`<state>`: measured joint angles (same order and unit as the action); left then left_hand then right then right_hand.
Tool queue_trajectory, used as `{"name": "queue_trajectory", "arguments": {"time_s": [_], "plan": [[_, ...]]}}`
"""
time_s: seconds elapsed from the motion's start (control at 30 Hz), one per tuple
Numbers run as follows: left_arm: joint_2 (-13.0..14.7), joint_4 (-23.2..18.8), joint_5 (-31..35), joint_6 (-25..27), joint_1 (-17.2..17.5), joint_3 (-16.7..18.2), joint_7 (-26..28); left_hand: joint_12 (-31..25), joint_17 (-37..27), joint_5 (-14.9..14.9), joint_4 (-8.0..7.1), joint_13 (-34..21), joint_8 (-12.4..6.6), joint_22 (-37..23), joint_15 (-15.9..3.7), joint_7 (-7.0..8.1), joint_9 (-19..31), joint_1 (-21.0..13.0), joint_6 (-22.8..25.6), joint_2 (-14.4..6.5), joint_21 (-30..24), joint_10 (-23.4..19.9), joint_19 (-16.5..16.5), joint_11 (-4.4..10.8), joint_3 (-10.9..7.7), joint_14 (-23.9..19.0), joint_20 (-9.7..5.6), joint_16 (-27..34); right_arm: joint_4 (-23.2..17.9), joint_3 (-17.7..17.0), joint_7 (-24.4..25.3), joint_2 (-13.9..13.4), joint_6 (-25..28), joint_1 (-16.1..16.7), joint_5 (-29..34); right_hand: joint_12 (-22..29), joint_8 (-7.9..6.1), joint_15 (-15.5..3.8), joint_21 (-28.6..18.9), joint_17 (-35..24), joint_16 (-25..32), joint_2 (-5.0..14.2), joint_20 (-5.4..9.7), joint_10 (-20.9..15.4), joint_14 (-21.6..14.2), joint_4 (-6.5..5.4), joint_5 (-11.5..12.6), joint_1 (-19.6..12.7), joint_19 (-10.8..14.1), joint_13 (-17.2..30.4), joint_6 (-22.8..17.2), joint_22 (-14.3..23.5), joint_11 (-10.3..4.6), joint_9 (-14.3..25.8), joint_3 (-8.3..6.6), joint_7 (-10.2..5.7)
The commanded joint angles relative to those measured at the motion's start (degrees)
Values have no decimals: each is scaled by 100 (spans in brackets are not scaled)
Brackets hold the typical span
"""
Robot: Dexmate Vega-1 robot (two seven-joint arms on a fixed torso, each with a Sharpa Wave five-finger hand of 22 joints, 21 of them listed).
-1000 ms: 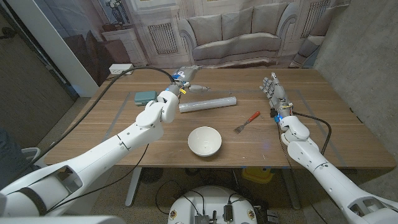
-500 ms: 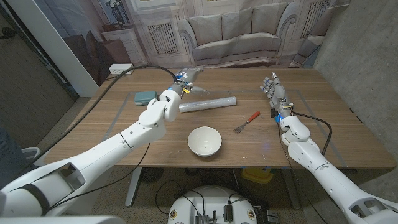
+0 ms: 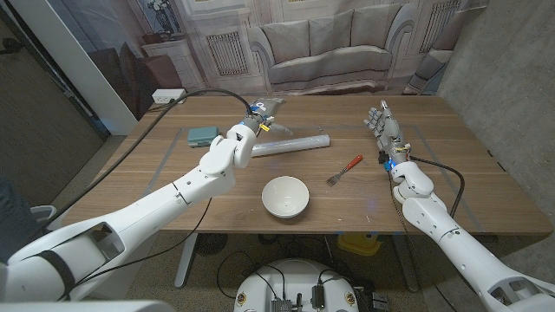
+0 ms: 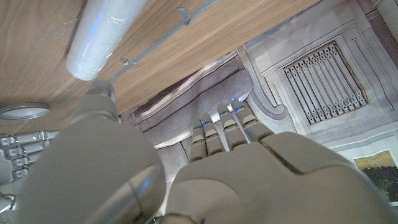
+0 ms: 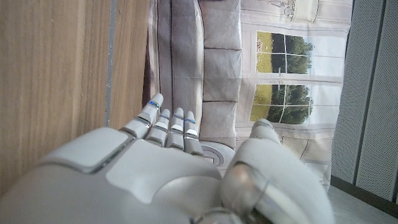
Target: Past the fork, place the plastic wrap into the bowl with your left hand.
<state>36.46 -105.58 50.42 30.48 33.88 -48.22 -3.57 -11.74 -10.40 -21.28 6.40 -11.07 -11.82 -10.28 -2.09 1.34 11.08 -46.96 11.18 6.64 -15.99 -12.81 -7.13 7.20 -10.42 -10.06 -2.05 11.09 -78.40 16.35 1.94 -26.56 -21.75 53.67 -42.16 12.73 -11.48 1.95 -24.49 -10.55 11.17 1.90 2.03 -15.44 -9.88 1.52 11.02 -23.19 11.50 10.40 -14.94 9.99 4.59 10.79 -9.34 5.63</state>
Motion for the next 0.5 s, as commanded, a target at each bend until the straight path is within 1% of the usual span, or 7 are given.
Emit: {"name": "queue_trajectory", "arguments": {"time_s": [0.03,0.13,0.2,0.4,0.5], "plan": [[-122,196,77,-12,-168,-148,-326,-9,-22,-12,49,-24,-21,-7,-189,21,11,-62,63,-4,7,-18,-72,3,1,-38,-50,7,-51,-22,10,-20,40,18,-33,-11,14,34,15,-12,1,15,125,-24,-27,3,-10,15,51,19,1,15,30,11,3,6],[-149,234,91,11,-209,-185,-416,-16,-25,-9,50,-25,-25,-8,-199,31,13,-77,73,-7,8,-38,-94,15,9,-67,-48,18,-69,-25,23,-34,53,21,-26,-12,20,38,24,-12,1,16,119,-25,-30,5,-11,16,52,20,15,15,36,11,5,14],[-193,275,130,87,-310,-265,-686,-20,-27,-8,50,-25,-29,-9,-203,44,13,-83,85,-9,9,-47,-103,17,13,-74,-54,20,-89,-31,28,-47,60,25,-24,-13,20,45,28,-11,0,16,120,-24,-30,6,-11,16,54,20,12,15,32,11,5,12],[-273,382,149,113,-447,-373,-925,-11,-32,-4,48,-26,-23,-10,-209,31,15,-104,75,-22,19,-29,-114,30,22,-73,-41,19,-121,-44,31,-71,77,30,-28,-15,18,48,41,-10,-1,20,116,-27,-32,10,-12,12,57,20,7,15,43,11,5,14],[-309,447,144,98,-495,-422,-983,-11,-34,-3,47,-26,-18,-11,-202,15,15,-114,65,-30,26,-29,-114,4,24,-71,-37,17,-136,-49,42,-84,89,30,-22,-14,20,48,47,-10,-3,20,114,-31,-31,11,-12,13,57,20,11,15,47,11,6,11]]}}
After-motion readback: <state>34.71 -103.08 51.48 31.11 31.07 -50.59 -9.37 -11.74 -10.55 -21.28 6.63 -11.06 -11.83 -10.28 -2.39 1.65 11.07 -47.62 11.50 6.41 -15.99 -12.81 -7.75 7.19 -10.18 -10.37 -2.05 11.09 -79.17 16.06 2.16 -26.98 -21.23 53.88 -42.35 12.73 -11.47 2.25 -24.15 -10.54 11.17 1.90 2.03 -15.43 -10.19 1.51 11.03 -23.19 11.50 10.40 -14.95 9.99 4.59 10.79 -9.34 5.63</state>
